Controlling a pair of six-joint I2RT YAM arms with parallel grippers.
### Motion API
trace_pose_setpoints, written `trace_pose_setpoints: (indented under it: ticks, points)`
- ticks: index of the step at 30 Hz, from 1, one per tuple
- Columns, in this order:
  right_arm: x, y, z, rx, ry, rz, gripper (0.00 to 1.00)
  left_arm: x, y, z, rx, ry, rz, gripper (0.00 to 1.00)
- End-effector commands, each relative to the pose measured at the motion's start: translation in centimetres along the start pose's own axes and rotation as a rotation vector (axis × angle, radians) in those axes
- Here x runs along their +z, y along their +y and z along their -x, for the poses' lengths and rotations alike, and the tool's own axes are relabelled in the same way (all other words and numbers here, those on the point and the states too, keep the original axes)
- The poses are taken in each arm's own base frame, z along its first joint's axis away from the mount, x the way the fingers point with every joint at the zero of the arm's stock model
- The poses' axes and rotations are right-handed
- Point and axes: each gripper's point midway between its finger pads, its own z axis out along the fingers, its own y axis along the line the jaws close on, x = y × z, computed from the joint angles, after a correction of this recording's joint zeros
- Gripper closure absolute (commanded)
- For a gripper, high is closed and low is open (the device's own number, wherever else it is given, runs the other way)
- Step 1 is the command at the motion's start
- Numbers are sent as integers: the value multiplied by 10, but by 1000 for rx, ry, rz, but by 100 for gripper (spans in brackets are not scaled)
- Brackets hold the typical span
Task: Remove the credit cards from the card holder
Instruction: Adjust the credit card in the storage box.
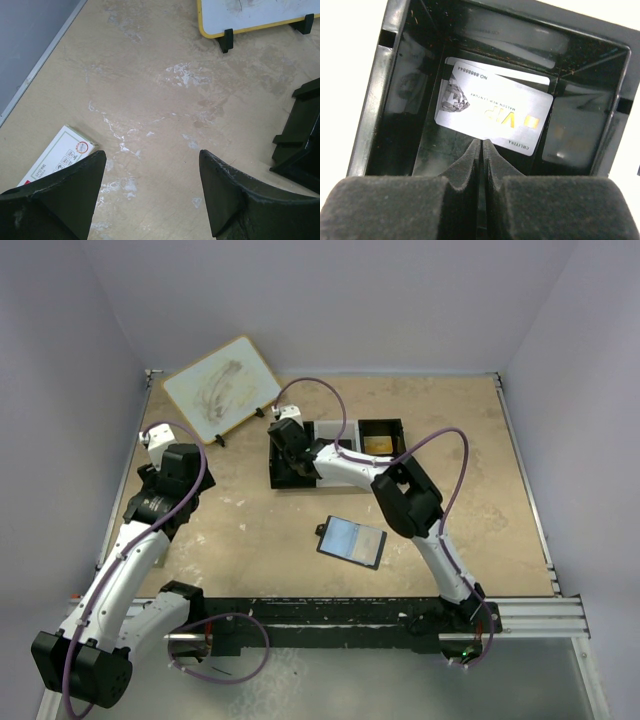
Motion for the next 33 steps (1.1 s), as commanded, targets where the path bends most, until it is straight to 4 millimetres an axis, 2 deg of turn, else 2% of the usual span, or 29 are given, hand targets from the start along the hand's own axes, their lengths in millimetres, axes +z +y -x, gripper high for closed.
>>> trace_pose_setpoints:
  ticks: [1, 9, 16, 26, 30, 33]
  points:
    - [-28, 0, 25, 143, -37, 2, 93, -1, 1, 10, -13, -37, 2, 28]
    - [-10, 7, 22, 118, -19, -50, 94, -3, 0, 11, -17, -40, -4, 28]
    - [3, 8, 10, 114, 6, -93, 94, -4, 1, 12, -23, -47, -4, 28]
    - [21, 8, -22, 106, 66, -123, 93, -4, 0, 11, -21, -42, -11, 28]
    - [19, 5, -14, 93, 57, -134, 92, -3, -1, 11, -19, -40, -14, 28]
    - [3, 11, 9, 113, 19, -81, 92, -3, -1, 10, -19, -39, -14, 28]
